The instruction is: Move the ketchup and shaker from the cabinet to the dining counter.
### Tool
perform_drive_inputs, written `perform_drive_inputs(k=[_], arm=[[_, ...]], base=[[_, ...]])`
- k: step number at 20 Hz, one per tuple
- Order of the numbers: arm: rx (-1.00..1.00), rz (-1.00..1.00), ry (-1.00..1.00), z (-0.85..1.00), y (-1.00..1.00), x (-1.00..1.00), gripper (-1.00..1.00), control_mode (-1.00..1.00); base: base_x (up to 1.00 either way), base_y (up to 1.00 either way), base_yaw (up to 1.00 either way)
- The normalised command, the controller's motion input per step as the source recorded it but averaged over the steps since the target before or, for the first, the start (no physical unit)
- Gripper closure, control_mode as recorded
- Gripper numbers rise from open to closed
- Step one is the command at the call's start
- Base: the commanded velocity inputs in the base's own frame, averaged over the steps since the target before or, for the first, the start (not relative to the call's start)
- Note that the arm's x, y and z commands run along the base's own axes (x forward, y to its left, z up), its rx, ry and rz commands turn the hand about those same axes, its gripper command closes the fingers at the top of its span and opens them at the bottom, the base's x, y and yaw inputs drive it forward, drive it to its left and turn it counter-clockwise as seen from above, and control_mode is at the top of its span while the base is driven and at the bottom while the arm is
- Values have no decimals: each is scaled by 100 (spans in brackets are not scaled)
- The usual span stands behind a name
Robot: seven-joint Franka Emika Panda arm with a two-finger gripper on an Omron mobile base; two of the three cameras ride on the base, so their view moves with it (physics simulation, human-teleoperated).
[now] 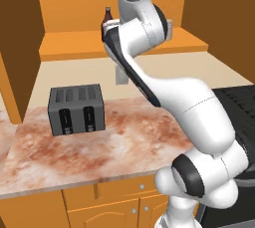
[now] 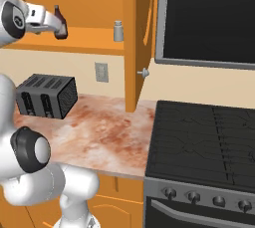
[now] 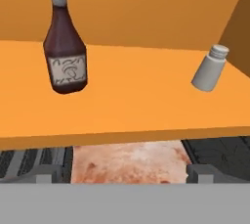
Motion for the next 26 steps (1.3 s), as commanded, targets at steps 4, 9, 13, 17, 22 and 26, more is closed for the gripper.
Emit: perform_drive_inputs(k=[4,9,13,17,22,26], arm=[[20,0,-4,9,4,29,-100,-100],[13,0,-18,0,7,33,-100,-100],[8,1,-16,-5,9,37,-100,-100],[2,9,-7,-2,14,31,-100,-100],[5,13,0,0,8,32,-100,-100],[1,11,0,2,5,35,-100,-100]], base=[[0,0,0],[0,0,0],[0,0,0],[0,0,0],[0,0,0],[0,0,0]])
